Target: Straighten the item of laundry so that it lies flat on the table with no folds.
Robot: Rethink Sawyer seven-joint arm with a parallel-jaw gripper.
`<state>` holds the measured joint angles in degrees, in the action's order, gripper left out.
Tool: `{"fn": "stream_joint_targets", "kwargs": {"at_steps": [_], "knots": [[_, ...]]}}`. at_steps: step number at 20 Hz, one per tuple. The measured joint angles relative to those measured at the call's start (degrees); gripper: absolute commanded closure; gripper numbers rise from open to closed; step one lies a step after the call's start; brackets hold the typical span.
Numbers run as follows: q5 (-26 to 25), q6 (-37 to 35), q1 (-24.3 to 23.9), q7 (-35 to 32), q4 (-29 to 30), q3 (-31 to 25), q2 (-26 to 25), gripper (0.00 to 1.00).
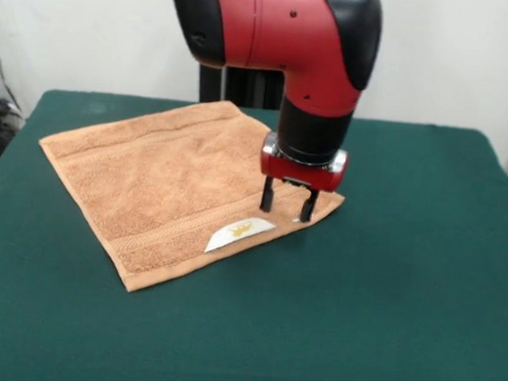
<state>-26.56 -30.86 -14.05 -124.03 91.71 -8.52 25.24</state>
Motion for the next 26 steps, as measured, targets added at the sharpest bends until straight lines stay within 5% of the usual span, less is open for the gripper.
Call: {"fn": "stream_joint_targets", "kwargs": {"at_steps": [26], "knots": [[-0.2,-0.4,-6.9,0.0,-2.3,-4.1,6.2,0.0]]}}
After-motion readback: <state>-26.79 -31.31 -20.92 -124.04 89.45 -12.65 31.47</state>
